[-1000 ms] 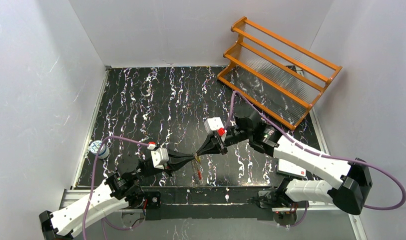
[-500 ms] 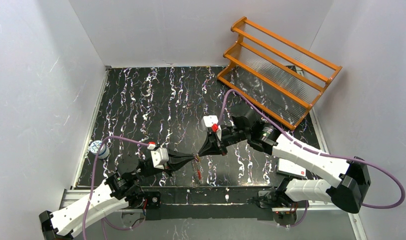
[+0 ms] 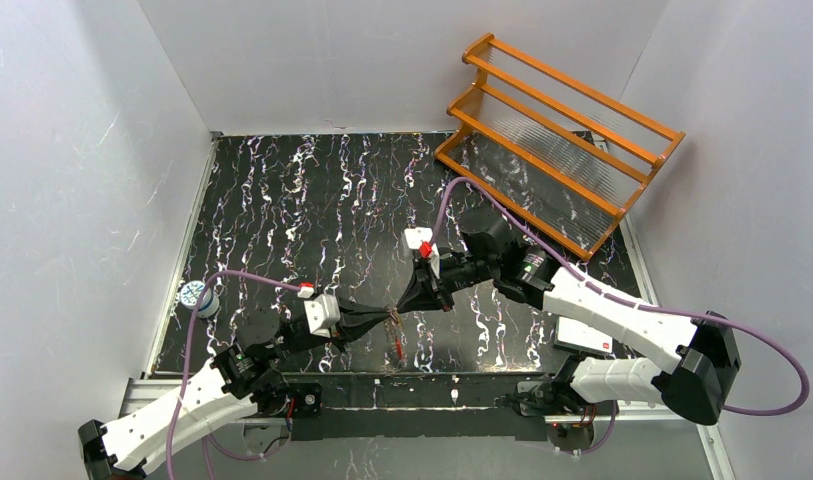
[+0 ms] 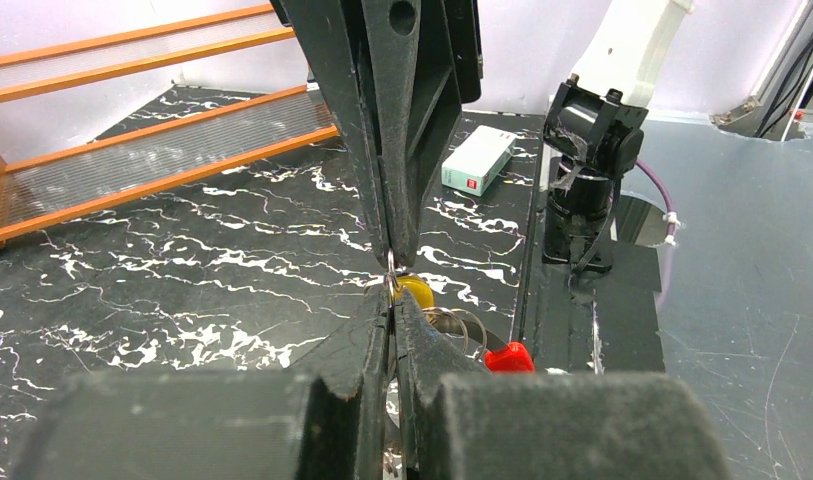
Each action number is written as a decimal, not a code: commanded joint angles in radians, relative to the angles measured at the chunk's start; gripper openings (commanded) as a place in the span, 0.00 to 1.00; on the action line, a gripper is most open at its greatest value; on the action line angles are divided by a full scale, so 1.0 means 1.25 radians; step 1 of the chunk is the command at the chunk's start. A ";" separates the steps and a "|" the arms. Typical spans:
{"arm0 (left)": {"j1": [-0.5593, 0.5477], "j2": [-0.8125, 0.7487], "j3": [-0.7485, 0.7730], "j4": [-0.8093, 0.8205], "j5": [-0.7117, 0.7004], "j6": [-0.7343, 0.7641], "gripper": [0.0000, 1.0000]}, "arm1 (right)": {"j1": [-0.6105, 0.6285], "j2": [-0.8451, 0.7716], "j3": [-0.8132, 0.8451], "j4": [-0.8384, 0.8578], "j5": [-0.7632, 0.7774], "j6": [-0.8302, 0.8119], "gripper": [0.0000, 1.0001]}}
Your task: Put the keys on the keyring
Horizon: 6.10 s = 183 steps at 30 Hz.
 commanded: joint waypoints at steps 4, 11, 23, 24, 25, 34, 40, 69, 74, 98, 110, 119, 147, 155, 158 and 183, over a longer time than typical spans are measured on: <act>-0.002 -0.017 -0.003 0.040 0.006 -0.001 0.00 | 0.004 -0.002 0.001 0.011 0.050 0.037 0.01; -0.002 -0.017 -0.003 0.041 0.006 0.000 0.00 | 0.004 0.020 0.001 0.005 0.052 0.065 0.01; -0.002 -0.023 -0.005 0.042 0.005 -0.001 0.00 | 0.002 0.025 -0.031 0.029 0.060 0.098 0.01; -0.002 -0.023 -0.006 0.043 0.003 0.000 0.00 | 0.001 0.026 -0.033 0.030 0.057 0.099 0.01; -0.002 -0.025 -0.005 0.042 0.003 -0.001 0.00 | 0.000 0.028 -0.036 0.031 0.053 0.102 0.01; -0.002 -0.036 -0.009 0.042 0.000 -0.027 0.00 | -0.011 0.028 -0.066 0.062 0.015 0.132 0.01; -0.002 -0.041 -0.009 0.037 -0.007 -0.028 0.00 | -0.023 0.032 -0.085 0.083 -0.018 0.153 0.01; -0.002 -0.034 -0.009 0.030 -0.003 -0.030 0.00 | -0.034 0.014 -0.017 0.155 -0.093 0.201 0.01; -0.002 -0.034 -0.008 0.030 -0.003 -0.029 0.00 | -0.034 0.022 -0.007 0.145 -0.058 0.203 0.01; -0.002 -0.031 -0.006 0.035 0.002 -0.025 0.00 | -0.068 0.051 -0.031 0.124 -0.056 0.225 0.01; -0.002 -0.032 -0.016 0.048 -0.008 -0.031 0.00 | -0.068 0.052 -0.033 0.088 -0.078 0.196 0.01; -0.002 -0.032 -0.021 0.046 -0.017 -0.028 0.00 | -0.068 -0.001 -0.038 0.144 -0.185 0.180 0.01; -0.002 -0.023 -0.024 0.059 -0.002 -0.040 0.00 | -0.069 0.070 0.006 0.160 -0.123 0.232 0.01; -0.002 -0.025 -0.024 0.061 -0.005 -0.038 0.00 | -0.068 0.072 0.000 0.125 -0.099 0.212 0.01; -0.002 -0.025 -0.022 0.060 -0.002 -0.035 0.00 | -0.068 0.071 -0.009 0.121 -0.090 0.211 0.01; -0.003 -0.023 -0.016 0.061 0.035 -0.022 0.00 | -0.086 0.124 0.015 0.058 -0.175 0.212 0.01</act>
